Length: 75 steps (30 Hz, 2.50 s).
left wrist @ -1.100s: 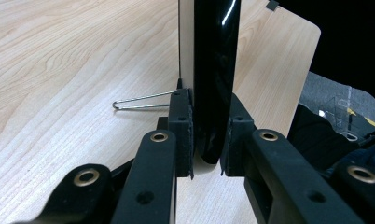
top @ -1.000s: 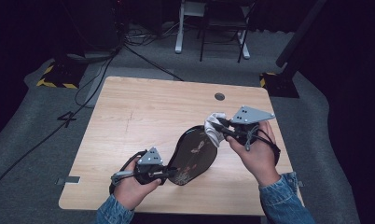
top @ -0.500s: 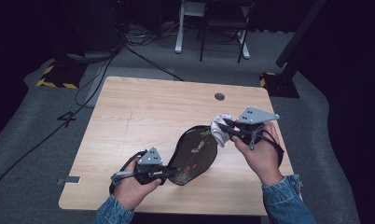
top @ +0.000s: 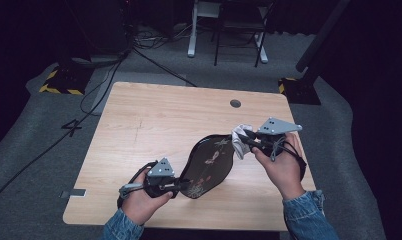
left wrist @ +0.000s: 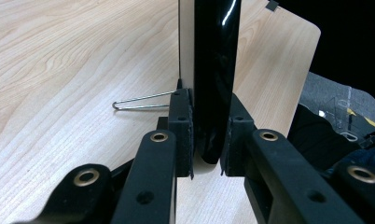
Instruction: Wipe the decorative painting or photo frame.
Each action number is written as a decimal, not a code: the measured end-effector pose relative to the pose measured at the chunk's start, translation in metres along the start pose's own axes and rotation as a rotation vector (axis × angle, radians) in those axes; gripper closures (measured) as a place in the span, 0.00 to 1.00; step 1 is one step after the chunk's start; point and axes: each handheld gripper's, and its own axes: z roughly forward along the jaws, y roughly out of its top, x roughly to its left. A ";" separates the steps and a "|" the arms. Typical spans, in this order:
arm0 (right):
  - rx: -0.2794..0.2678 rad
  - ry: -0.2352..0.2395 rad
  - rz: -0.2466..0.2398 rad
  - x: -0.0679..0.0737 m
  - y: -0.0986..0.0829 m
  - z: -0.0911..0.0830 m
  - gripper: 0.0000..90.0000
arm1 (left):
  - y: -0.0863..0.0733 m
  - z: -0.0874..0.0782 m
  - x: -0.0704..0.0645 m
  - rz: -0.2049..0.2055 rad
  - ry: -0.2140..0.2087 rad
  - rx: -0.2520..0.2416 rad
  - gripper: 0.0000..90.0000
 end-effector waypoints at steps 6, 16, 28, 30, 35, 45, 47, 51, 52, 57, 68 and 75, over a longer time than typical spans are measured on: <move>0.005 -0.002 0.012 -0.001 -0.007 0.001 0.86 | 0.000 0.000 0.000 -0.002 -0.001 0.003 0.87; 0.025 -0.007 0.022 -0.002 -0.017 0.003 0.86 | 0.000 0.000 0.001 -0.002 -0.004 0.005 0.87; 0.047 -0.006 0.038 -0.003 -0.029 0.006 0.86 | 0.000 0.000 0.001 -0.001 -0.004 0.007 0.87; 0.049 -0.005 0.040 -0.004 -0.030 0.007 0.86 | 0.000 0.000 0.001 0.002 -0.004 0.007 0.87; 0.061 0.000 0.045 -0.003 -0.035 0.011 0.86 | 0.000 0.000 0.001 0.002 -0.004 0.008 0.87; 0.083 0.015 0.054 0.000 -0.046 0.019 0.86 | 0.000 0.000 0.001 0.003 -0.004 0.009 0.87; 0.089 0.019 0.058 0.001 -0.049 0.020 0.86 | 0.000 0.000 0.001 0.003 -0.004 0.009 0.87; 0.095 0.027 0.061 0.002 -0.053 0.024 0.86 | 0.000 0.000 0.001 0.003 -0.004 0.009 0.87; 0.099 0.029 0.063 0.003 -0.054 0.025 0.86 | 0.000 0.000 0.001 0.003 -0.004 0.009 0.87; 0.104 0.035 0.062 0.005 -0.057 0.027 0.86 | 0.000 0.000 0.001 0.003 -0.003 0.008 0.87; 0.131 0.046 0.062 0.011 -0.069 0.033 0.85 | 0.000 0.000 0.001 0.003 -0.003 0.008 0.87; 0.153 0.049 0.068 0.013 -0.077 0.037 0.85 | 0.000 0.000 0.001 0.003 -0.003 0.007 0.87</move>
